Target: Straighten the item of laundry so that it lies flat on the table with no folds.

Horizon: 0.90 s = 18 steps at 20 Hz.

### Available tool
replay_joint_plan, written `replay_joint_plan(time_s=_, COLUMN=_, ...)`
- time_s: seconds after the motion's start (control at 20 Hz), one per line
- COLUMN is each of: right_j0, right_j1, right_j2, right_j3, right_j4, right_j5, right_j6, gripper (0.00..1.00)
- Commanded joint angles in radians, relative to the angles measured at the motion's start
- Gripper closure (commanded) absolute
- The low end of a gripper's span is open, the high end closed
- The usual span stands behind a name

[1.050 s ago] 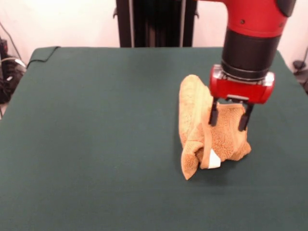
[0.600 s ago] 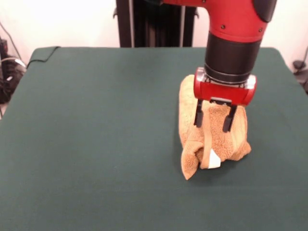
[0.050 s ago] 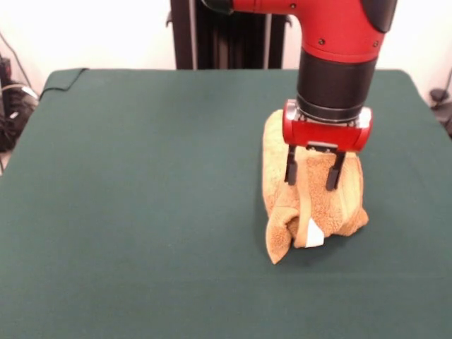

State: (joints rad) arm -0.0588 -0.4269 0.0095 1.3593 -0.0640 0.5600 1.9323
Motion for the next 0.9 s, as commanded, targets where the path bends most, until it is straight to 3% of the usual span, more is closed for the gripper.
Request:
replay_joint_plan(time_s=0.05, right_j0=0.000, right_j1=0.033, right_j2=0.142, right_j3=0.115, right_j4=-0.063, right_j5=-0.096, right_j6=-0.026, gripper=0.00)
replay_joint_plan(time_s=0.9, right_j0=-0.021, right_j1=0.052, right_j2=0.164, right_j3=0.134, right_j4=-0.119, right_j5=-0.172, right_j6=-0.009, gripper=0.00)
